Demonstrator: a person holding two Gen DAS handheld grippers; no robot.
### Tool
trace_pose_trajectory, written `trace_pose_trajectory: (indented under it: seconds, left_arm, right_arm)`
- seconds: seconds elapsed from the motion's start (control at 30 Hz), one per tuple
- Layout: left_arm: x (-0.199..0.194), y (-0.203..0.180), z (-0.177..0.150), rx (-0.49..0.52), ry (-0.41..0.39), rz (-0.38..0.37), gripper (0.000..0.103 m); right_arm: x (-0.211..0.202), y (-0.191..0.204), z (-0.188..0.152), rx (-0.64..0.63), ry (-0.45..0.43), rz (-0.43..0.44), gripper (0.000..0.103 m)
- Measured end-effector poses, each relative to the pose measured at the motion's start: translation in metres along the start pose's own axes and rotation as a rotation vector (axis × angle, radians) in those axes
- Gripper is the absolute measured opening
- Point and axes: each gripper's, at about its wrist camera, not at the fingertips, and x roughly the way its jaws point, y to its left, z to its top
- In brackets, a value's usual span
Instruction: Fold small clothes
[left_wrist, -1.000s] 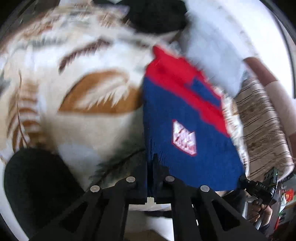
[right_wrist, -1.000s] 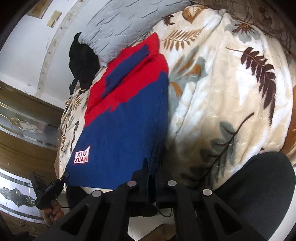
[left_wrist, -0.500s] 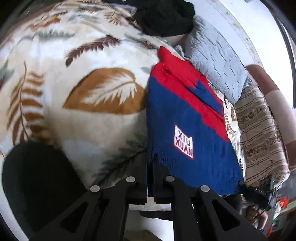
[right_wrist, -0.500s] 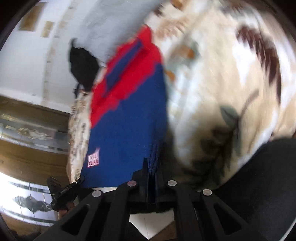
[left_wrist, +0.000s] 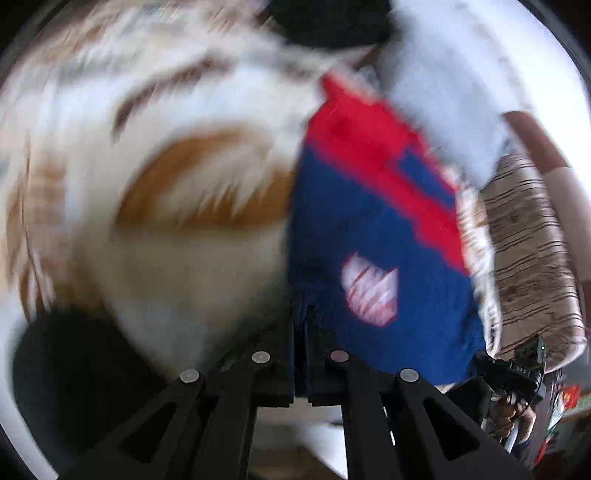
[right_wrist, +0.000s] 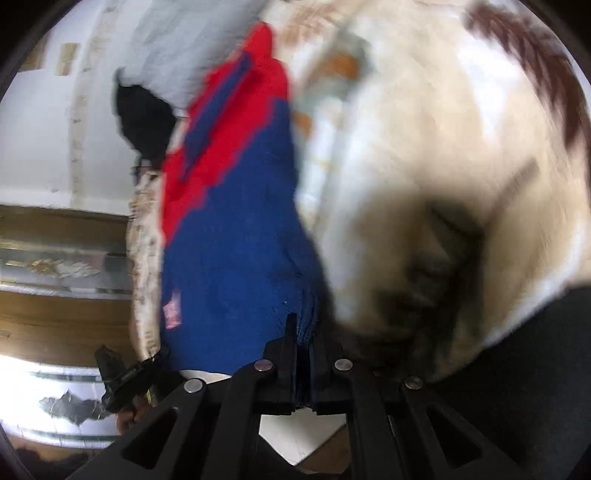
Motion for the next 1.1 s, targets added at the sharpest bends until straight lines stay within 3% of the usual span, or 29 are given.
trace_pose_trajectory:
  seconds: [0.07,0.17,0.23,0.33,0.4,0.43,0.47,0.5,0.53,0.6,0.67,0.8,0.9,1.0,1.1]
  left_arm:
    - [-0.009,-0.018,0.036,0.048,-0.053,-0.045,0.004]
    - [-0.006,-0.049,0.099,0.13,-0.13,-0.08,0.004]
    - [0.0,-0.066,0.154,0.159,-0.2,-0.111,0.004]
    - [0.028,-0.083,0.209,0.159,-0.261,-0.091,0.007]
    - [0.074,-0.083,0.248,0.152,-0.262,-0.043,0.022]
    - [0.093,-0.076,0.26,0.14,-0.248,0.014,0.052]
    - [0.121,-0.071,0.271,0.132,-0.211,0.108,0.07]
    - [0.138,-0.062,0.274,0.113,-0.174,0.171,0.07]
    - [0.147,-0.055,0.271,0.113,-0.151,0.189,0.07]
    - [0.141,-0.041,0.259,0.123,-0.177,0.191,0.07]
    - [0.122,-0.032,0.239,0.131,-0.22,0.195,0.07]
    - [0.08,-0.02,0.184,0.101,-0.215,0.092,0.07]
    - [0.077,-0.017,0.14,0.013,-0.19,0.029,0.071]
    - [0.102,-0.024,0.121,-0.03,-0.136,0.023,0.071]
    - [0.124,-0.028,0.128,-0.077,-0.164,0.098,0.071]
  right_arm:
    - [-0.007,0.015,0.02,-0.027,-0.028,0.056,0.005]
    - [-0.019,0.047,0.082,-0.1,-0.098,0.129,0.005]
    - [-0.025,0.075,0.138,-0.161,-0.172,0.167,0.005]
    - [-0.023,0.108,0.222,-0.186,-0.3,0.184,0.005]
    - [-0.002,0.11,0.277,-0.169,-0.355,0.173,0.01]
    - [0.013,0.109,0.295,-0.191,-0.349,0.153,0.01]
    - [0.031,0.106,0.311,-0.2,-0.339,0.115,0.029]
    - [0.042,0.095,0.322,-0.177,-0.342,0.03,0.061]
    - [0.053,0.08,0.325,-0.126,-0.349,-0.034,0.066]
    - [0.056,0.061,0.306,-0.088,-0.351,-0.029,0.065]
    - [0.055,0.064,0.278,-0.127,-0.346,-0.029,0.066]
    - [0.044,0.056,0.195,-0.142,-0.279,0.022,0.065]
    - [0.055,0.052,0.14,-0.056,-0.199,0.108,0.066]
    - [0.073,0.06,0.123,-0.036,-0.161,0.12,0.066]
    - [0.09,0.053,0.142,0.067,-0.231,0.113,0.064]
